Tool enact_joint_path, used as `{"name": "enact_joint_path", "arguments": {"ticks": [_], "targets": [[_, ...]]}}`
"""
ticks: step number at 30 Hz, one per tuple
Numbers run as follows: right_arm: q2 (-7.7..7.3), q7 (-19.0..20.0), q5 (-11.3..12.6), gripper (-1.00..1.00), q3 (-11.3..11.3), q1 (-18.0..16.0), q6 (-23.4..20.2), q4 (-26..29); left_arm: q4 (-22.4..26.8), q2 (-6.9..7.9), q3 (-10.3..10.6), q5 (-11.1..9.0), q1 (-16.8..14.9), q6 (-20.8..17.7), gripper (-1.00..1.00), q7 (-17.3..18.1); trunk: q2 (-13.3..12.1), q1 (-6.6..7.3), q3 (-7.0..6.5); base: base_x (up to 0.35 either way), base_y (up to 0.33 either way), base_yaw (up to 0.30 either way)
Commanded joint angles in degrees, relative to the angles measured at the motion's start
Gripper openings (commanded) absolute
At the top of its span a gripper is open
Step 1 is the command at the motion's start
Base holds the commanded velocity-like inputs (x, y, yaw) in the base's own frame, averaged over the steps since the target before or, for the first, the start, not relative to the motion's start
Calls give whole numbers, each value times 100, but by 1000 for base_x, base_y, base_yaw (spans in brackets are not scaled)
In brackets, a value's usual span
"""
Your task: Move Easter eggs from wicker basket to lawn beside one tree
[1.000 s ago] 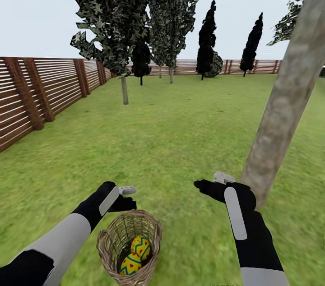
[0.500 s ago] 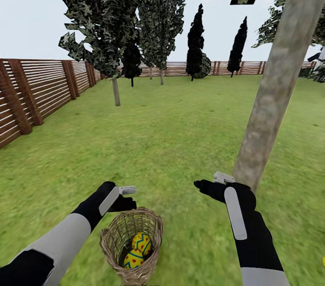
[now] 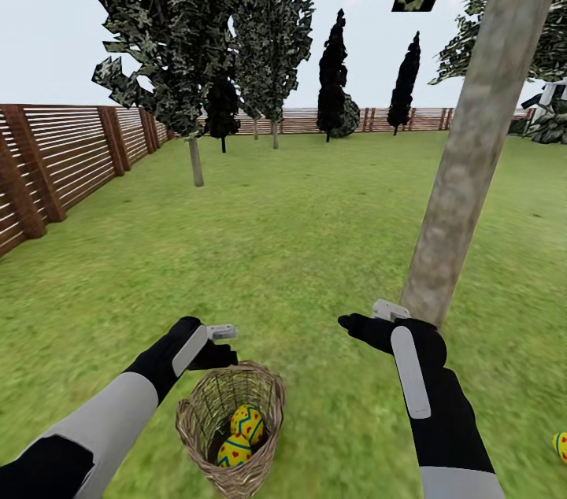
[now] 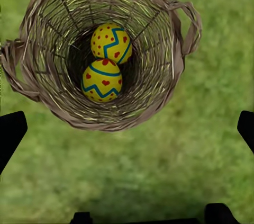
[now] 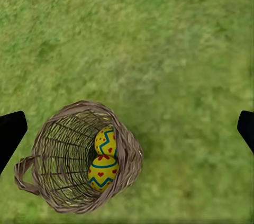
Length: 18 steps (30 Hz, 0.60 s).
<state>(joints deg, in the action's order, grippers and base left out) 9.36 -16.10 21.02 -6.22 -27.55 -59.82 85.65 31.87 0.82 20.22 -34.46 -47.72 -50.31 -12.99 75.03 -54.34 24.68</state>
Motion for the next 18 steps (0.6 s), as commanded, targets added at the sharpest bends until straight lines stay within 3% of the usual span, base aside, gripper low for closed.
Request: {"name": "enact_joint_path", "arguments": {"ticks": [1, 13, 18], "targets": [[5, -51, 60, 100, -7, -5, -18, 5, 8, 19, 43, -62, -6, -11, 100, -46, 4, 0, 7, -2, 4, -3], [5, -45, 58, 100, -2, -5, -18, -28, 9, 178, 35, -61, -21, -149, 100, -84, 4, 0, 7, 0, 1, -1], [5, -43, 60, 100, 2, -5, -18, -31, 5, 253, 35, -60, -26, -155, 100, -78, 205, -110, 96, 0, 0, 0]]}}
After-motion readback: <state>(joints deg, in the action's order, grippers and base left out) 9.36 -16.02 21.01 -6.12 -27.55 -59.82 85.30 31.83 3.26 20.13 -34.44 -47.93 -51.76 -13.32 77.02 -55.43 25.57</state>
